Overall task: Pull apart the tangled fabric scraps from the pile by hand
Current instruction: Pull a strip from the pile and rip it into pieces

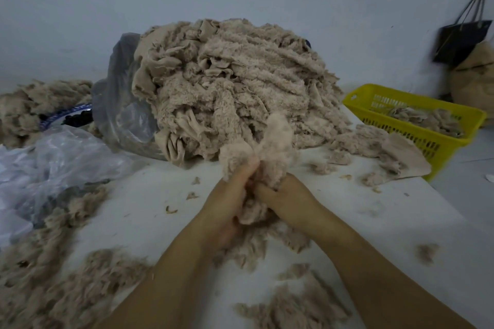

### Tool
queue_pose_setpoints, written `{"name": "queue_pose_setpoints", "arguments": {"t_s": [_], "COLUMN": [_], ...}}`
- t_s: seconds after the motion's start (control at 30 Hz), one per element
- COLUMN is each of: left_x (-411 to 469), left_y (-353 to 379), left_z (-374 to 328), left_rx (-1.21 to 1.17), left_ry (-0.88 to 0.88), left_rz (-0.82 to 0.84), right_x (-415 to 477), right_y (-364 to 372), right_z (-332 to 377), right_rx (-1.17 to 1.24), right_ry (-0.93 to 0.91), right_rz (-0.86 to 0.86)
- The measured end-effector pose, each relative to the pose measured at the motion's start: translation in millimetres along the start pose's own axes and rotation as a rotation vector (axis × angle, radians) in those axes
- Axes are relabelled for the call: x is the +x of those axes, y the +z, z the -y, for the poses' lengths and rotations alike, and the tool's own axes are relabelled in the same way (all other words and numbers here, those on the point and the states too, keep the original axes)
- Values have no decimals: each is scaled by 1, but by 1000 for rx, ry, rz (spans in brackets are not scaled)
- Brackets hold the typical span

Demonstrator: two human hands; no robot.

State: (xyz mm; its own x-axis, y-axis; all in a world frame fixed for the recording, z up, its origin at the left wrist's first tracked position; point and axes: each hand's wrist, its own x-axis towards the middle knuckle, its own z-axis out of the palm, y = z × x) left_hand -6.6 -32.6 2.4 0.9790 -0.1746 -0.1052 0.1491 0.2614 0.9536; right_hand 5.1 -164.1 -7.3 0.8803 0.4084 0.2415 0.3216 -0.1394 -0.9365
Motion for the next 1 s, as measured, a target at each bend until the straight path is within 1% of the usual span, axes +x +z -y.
{"name": "queue_pose_setpoints", "arguments": {"t_s": [0.03,0.07,0.1,0.13,0.17,0.2,0.23,0.27,0.3,0.33,0.37,0.43,0.47,0.5,0.53,0.63,0.67,0.73,0.77,0.8,0.83,0.87,0.9,0.97,1.0], "left_x": [1,3,4,4,6,8,11,13,16,17,18,20,20,19,20,19,19,17,15,14,12,11,11,13,14], "left_y": [-1,-2,-4,-6,-8,-11,-14,-17,-19,-21,-22,-24,-25,-26,-26,-22,-21,-23,-26,-29,-32,-36,-39,-43,-44], "left_z": [3,6,7,7,8,8,9,10,10,11,11,14,16,16,17,15,11,2,-3,-6,-9,-12,-13,-14,-12], "left_rx": [35,71,113,164,193,179,146,113,94,90,94,100,99,98,94,-26,-106,-237,-295,-371,-462,-539,-577,-562,-518], "left_ry": [12,60,119,169,202,215,215,205,199,197,197,193,191,190,180,92,40,-45,-69,-81,-83,-77,-60,-22,-5], "left_rz": [24,52,70,52,11,-50,-106,-154,-193,-225,-253,-282,-291,-293,-284,-221,-214,-199,-173,-150,-133,-134,-150,-167,-172], "right_x": [2,5,8,11,12,12,12,11,11,14,14,16,17,16,15,7,4,-4,-7,-8,-7,-4,-1,4,5], "right_y": [-4,-10,-20,-36,-53,-68,-77,-79,-74,-64,-54,-33,-25,-21,-18,-13,-9,3,9,13,13,10,6,-8,-16], "right_z": [0,1,2,2,5,5,2,-1,-5,-13,-19,-34,-38,-38,-32,-15,-9,0,1,0,-1,-1,0,-2,-2], "right_rx": [3,45,163,366,627,853,934,840,599,307,10,-583,-822,-952,-920,-393,-299,-247,-264,-283,-288,-265,-214,-60,43], "right_ry": [23,35,25,-15,-74,-100,-67,24,140,238,296,346,334,287,235,138,109,65,54,47,56,84,123,212,252], "right_rz": [-33,-101,-224,-376,-505,-611,-695,-730,-726,-696,-612,-303,-191,-141,-121,-8,62,216,264,277,249,172,53,-207,-301]}}
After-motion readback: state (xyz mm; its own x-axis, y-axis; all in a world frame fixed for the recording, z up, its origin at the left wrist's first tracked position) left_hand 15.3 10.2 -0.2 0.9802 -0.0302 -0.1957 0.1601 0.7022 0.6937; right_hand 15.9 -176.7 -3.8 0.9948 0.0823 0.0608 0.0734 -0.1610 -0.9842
